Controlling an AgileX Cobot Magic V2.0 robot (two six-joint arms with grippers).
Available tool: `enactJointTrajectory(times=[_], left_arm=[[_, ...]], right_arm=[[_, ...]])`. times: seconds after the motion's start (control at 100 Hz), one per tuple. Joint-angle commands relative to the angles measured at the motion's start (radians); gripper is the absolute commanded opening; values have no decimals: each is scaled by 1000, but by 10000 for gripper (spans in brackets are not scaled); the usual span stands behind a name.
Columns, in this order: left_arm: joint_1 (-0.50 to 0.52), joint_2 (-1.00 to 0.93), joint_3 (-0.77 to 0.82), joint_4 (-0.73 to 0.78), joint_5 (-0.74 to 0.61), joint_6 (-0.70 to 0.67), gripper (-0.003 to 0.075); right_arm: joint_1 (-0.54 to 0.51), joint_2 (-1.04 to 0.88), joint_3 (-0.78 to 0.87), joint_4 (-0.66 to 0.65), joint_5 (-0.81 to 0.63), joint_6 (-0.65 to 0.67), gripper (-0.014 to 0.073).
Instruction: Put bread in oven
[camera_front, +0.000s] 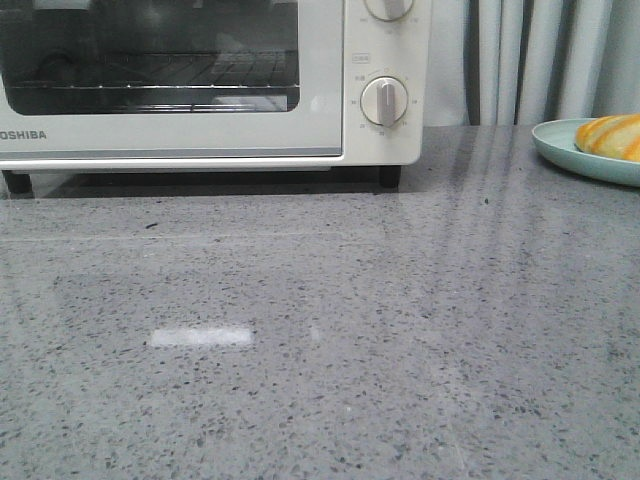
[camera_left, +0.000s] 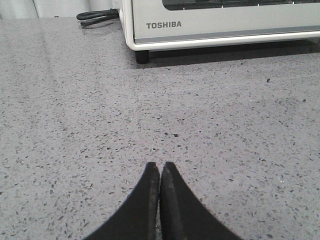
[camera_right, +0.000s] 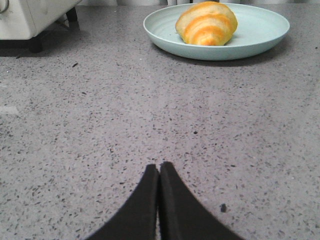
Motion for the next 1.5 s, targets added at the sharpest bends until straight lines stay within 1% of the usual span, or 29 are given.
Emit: enactJointTrajectory(times=[0.0,0.87,0.95,1.07,1.2,1.25,1.31,1.34,1.37,1.44,1.49], left_arm=[[0,-31,24,-13,-53,-2,-21],[0,-31,24,-13,-53,-2,-21],[0,-31,24,-13,-53,-2,-21],[0,-31,24,13,-53,-2,-21],[0,-31,24,18,-53,-2,-21],[0,-31,24,19,-65,-2,-21],[0,-31,24,17,-89,-2,-21],[0,-31,24,-6,-107,-2,-21],[0,-31,24,-65,-122,-2,-21],[0,-31,24,-263,-195,-2,-21],[0,-31,24,-465,-250,-2,-21]], right_arm=[[0,-22,12,-4,-75,-6,-49],[0,-22,12,-4,-75,-6,-49],[0,-22,12,-40,-75,-6,-49],[0,-22,12,-47,-77,-6,-49],[0,-22,12,-53,-129,-6,-49],[0,-22,12,-46,-183,-6,-49],[0,-22,12,17,-290,-6,-49],[0,-22,12,59,-342,-6,-49],[0,-22,12,121,-404,-6,-49],[0,-22,12,221,-501,-6,-49],[0,-22,12,248,-530,-6,-49]])
